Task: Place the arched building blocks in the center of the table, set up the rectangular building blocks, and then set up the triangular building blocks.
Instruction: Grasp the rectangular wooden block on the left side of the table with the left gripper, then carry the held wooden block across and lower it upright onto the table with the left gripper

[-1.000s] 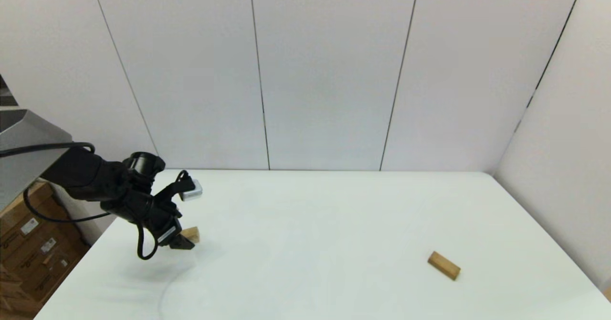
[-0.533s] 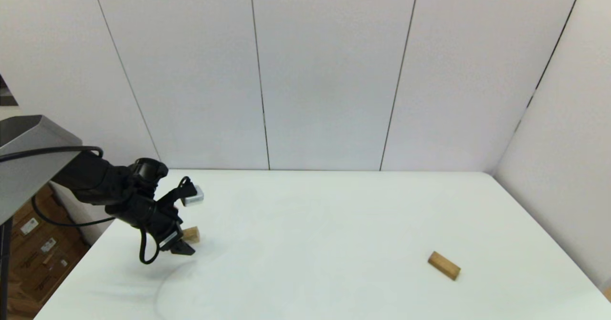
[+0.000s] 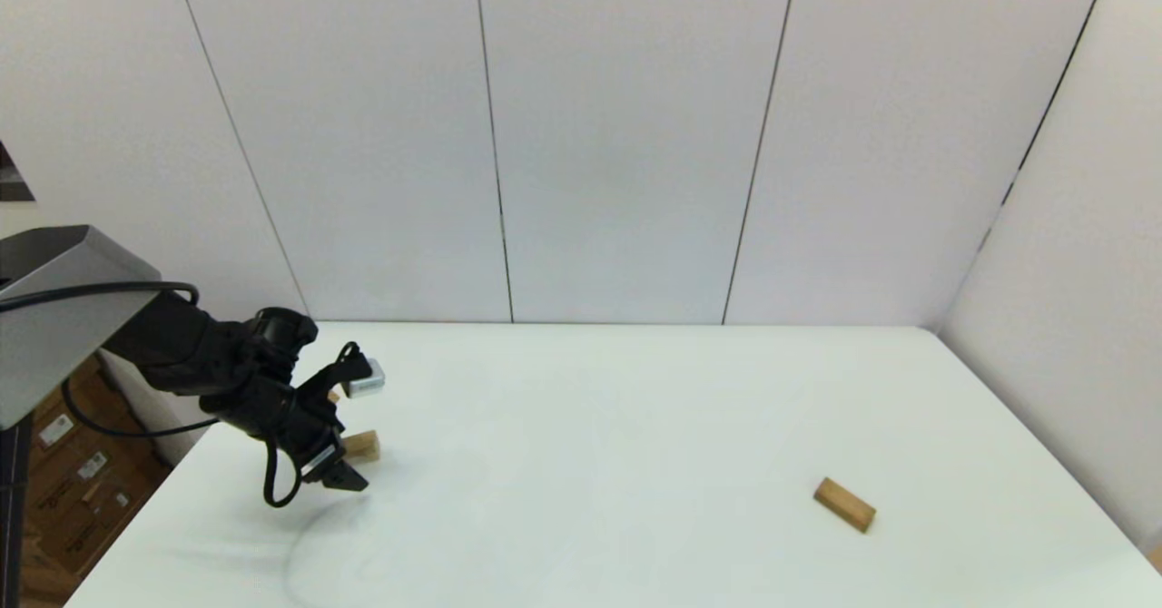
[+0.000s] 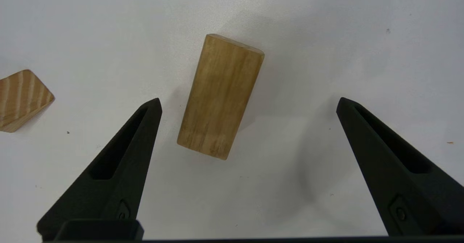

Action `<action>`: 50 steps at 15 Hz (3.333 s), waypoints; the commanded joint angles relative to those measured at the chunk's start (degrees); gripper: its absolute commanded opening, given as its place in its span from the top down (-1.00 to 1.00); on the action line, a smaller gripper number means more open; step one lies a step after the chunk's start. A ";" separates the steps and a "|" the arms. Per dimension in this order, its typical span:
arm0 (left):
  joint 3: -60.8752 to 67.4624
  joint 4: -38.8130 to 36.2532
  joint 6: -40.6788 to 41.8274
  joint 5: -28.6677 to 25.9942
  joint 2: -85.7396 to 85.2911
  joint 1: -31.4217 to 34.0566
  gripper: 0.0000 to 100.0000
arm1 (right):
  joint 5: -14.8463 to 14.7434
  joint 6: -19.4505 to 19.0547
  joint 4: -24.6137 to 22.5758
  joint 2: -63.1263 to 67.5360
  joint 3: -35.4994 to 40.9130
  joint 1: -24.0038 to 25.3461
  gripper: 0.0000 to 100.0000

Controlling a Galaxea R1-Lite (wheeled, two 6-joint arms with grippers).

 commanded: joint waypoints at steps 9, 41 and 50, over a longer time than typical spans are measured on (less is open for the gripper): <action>-1.22 0.16 -0.06 -0.10 1.64 0.27 1.00 | 0.02 0.00 0.03 0.07 -0.01 0.01 -1.00; -24.95 17.65 -7.53 -0.72 7.09 -42.45 1.00 | 0.02 -0.09 0.03 0.07 -0.01 0.01 -1.00; -26.44 12.73 -7.53 -0.45 12.62 -42.45 1.00 | 0.02 0.00 0.03 0.07 -0.01 0.01 -1.00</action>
